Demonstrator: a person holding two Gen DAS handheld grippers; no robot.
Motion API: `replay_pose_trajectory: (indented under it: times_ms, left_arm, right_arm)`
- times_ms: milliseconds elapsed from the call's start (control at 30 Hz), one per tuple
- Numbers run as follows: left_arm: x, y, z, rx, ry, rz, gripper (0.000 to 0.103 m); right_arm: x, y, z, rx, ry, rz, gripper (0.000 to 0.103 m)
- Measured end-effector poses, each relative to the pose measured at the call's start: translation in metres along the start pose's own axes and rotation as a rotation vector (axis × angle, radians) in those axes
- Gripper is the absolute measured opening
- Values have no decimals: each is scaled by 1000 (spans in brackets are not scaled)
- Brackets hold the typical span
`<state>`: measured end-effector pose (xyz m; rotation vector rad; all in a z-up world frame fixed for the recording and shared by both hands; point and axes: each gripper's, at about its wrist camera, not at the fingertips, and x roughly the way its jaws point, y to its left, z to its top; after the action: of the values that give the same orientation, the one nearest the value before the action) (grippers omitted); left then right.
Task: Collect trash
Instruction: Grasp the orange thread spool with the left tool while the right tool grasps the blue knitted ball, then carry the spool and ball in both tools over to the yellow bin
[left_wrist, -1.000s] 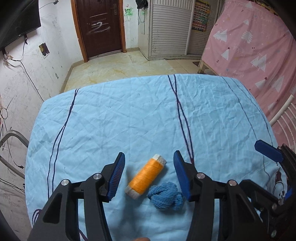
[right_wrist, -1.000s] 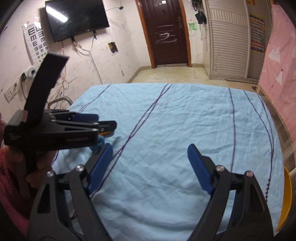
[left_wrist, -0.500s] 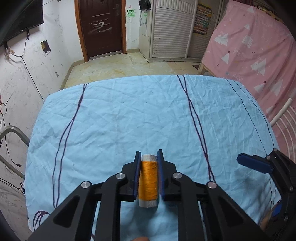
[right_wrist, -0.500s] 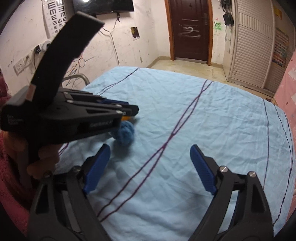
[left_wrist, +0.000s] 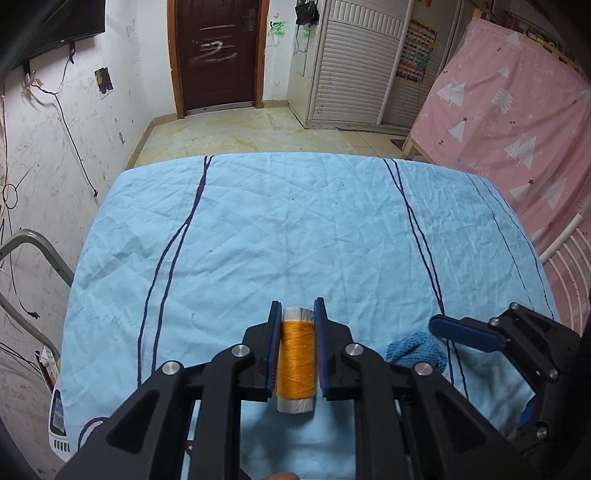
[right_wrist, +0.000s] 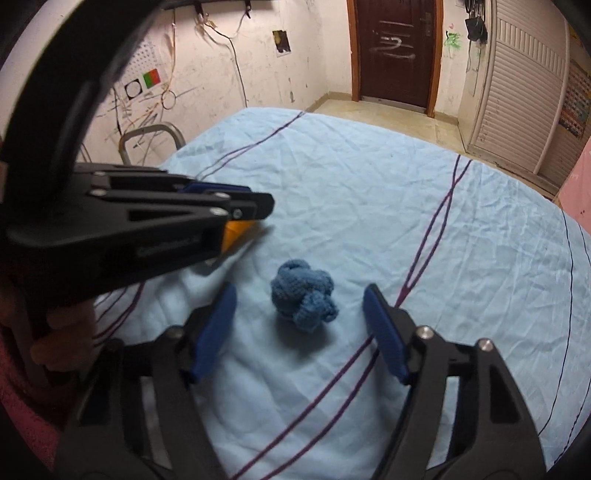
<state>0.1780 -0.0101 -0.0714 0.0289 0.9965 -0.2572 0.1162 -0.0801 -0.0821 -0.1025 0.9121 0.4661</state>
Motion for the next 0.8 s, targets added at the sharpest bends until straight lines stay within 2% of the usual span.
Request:
replay_pose_trajectory:
  times_ms: [33,67,133,600,800]
  left_arm:
    - [-1,1,0,-1,-3,1,8]
    - [-2,1,0,-2,-5,1,8]
    - [-3,3,-1,-4,-8,2,8]
    - [-26,-2,3,-2,-48,18,8]
    - [-38,-16,6,26,-70,29,8]
  right_arm:
    - [0,0,2,-3,1,-6,53]
    - [1,0,4,-6,2,-16,47]
    - [2,-2,6,2,1,-31,28]
    - [-26,-28,3,86,-84,-41,28]
    - [-43,-44,-2,118,-126,-51,28]
